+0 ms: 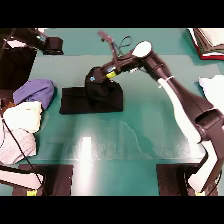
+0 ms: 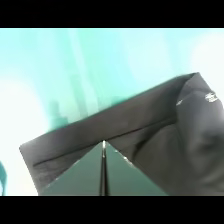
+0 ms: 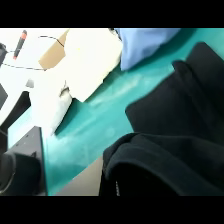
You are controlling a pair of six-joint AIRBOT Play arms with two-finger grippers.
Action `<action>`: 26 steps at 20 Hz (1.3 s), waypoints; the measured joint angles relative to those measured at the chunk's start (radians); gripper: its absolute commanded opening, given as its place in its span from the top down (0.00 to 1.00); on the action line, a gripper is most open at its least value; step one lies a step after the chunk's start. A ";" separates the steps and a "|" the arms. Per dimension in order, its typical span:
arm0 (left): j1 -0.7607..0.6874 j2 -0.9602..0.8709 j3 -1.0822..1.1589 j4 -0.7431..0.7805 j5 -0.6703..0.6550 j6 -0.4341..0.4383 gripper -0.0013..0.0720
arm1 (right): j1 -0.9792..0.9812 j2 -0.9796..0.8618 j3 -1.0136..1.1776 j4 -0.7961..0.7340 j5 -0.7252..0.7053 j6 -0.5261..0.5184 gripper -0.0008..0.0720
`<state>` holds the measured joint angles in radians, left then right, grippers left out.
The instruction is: Fold the shirts.
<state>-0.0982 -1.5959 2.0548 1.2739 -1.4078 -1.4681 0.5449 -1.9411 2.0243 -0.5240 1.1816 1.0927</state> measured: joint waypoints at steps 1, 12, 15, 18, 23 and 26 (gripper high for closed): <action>0.004 0.009 0.000 0.000 -0.003 0.000 0.95 | 0.027 -0.023 0.015 0.001 -0.032 -0.011 0.45; 0.014 0.033 -0.014 -0.006 -0.088 0.001 0.94 | 0.048 0.082 -0.119 -0.243 -0.251 -0.066 0.18; 0.014 0.032 -0.087 -0.049 -0.113 0.003 0.17 | -0.082 0.182 -0.230 -0.308 -0.159 -0.025 0.18; 0.014 0.031 -0.214 -0.089 -0.118 0.002 0.17 | -0.217 0.259 -0.352 -0.338 -0.084 0.021 0.18; 0.017 0.029 -0.444 -0.127 -0.089 0.002 0.17 | -0.360 0.311 -0.550 -0.252 -0.032 0.053 0.18; 0.017 0.029 -0.521 -0.147 -0.069 0.002 0.17 | -0.394 0.277 -0.646 -0.134 -0.031 0.066 0.18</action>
<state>-0.0814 -1.5665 1.5337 1.1271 -1.4765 -1.4658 0.1513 -1.6646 1.3785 -0.6575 1.1511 1.1584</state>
